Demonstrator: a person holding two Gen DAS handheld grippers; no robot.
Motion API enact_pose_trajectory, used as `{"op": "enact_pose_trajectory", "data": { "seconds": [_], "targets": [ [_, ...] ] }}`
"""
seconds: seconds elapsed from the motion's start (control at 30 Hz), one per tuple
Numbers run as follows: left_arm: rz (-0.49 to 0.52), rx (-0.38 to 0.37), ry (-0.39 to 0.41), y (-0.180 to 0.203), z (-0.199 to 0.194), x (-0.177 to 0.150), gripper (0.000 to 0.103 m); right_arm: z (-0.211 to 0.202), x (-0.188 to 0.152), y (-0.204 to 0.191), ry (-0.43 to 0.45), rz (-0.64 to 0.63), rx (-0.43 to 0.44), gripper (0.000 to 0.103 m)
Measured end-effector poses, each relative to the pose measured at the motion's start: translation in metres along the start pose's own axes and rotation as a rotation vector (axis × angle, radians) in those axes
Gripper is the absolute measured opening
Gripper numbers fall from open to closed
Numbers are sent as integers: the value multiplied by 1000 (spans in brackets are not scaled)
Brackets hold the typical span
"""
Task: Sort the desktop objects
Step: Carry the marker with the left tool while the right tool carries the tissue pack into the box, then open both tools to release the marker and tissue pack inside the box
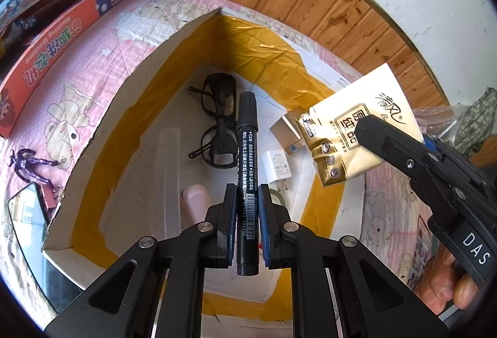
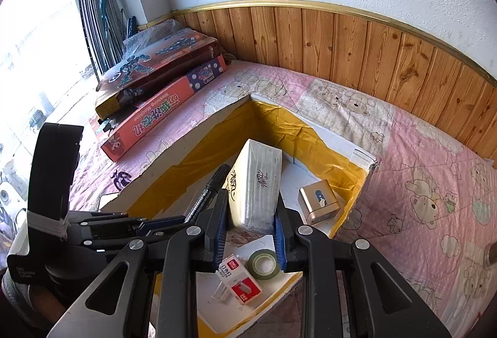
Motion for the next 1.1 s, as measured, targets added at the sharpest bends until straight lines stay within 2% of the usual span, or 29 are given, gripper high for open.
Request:
{"op": "enact_pose_trajectory", "data": {
  "seconds": [0.37, 0.83, 1.1],
  "targets": [
    [6, 25, -34, 0, 16, 0, 13, 41, 13, 4, -90, -38, -24, 27],
    [-72, -48, -146, -3, 38, 5, 13, 93, 28, 28, -212, 12, -28, 27],
    [-49, -17, -151, -7, 44, 8, 13, 122, 31, 30, -309, 9, -9, 27]
  ]
}}
Point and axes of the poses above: each gripper's, at about its wrist camera, not at the fingertips, and z roughly the way its jaws point, y to its right, x to its top, the point moved 4 cm from there along z, roughly the way its jaws point, and after that the axes turned 11 degrees about -z, right-handed, at the moved point
